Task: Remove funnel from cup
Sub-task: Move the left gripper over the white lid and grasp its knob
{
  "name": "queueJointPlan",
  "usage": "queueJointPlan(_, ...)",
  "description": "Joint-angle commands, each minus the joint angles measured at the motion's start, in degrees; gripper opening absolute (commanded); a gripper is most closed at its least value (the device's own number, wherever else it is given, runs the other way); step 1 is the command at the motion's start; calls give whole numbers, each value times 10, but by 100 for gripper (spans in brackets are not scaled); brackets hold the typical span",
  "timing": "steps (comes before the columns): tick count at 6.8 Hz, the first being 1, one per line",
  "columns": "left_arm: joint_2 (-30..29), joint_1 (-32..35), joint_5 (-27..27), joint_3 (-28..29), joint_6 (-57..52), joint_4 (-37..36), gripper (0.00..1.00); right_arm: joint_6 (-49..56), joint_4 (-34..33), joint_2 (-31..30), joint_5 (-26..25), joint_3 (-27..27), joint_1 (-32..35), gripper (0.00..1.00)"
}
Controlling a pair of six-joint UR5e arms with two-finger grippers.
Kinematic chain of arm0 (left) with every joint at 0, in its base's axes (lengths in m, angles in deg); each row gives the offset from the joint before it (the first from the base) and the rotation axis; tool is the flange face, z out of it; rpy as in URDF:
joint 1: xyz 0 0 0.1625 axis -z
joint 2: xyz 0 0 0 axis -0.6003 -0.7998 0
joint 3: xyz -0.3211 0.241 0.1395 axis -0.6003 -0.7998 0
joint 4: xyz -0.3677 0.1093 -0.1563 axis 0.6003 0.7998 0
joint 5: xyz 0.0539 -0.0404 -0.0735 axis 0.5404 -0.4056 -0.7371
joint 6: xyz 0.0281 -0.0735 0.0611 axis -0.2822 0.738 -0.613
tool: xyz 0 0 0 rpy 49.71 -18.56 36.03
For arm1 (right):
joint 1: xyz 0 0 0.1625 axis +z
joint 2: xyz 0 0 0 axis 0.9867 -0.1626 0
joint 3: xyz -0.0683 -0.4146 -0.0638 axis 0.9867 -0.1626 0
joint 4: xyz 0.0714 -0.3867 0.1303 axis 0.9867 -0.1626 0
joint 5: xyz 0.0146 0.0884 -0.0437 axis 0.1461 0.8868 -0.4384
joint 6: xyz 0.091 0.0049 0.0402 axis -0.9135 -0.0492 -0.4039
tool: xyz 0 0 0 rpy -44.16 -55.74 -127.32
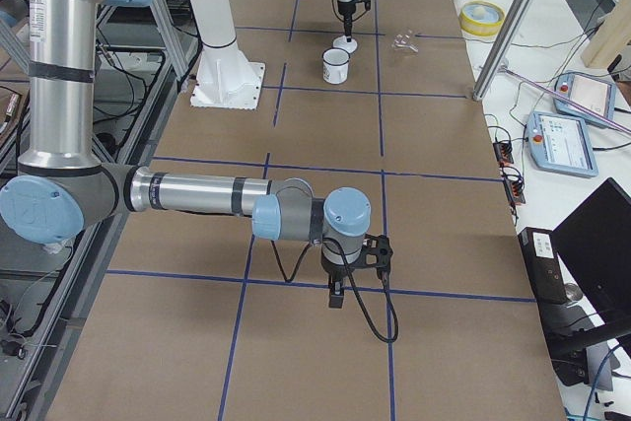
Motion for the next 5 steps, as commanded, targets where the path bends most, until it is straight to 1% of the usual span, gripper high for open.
queueJointPlan(1,0,-9,0,0,2,0,82,0,0,0,0,0,0,100)
queueJointPlan(2,0,-9,0,0,2,0,75,0,0,1,0,0,0,100)
queueJointPlan(3,0,-9,-14,0,2,0,64,0,0,0,0,0,0,100)
queueJointPlan(4,0,-9,-23,-2,3,0,55,0,0,0,0,0,0,100)
queueJointPlan(5,1,-8,-23,-2,2,0,45,0,0,0,0,0,0,100)
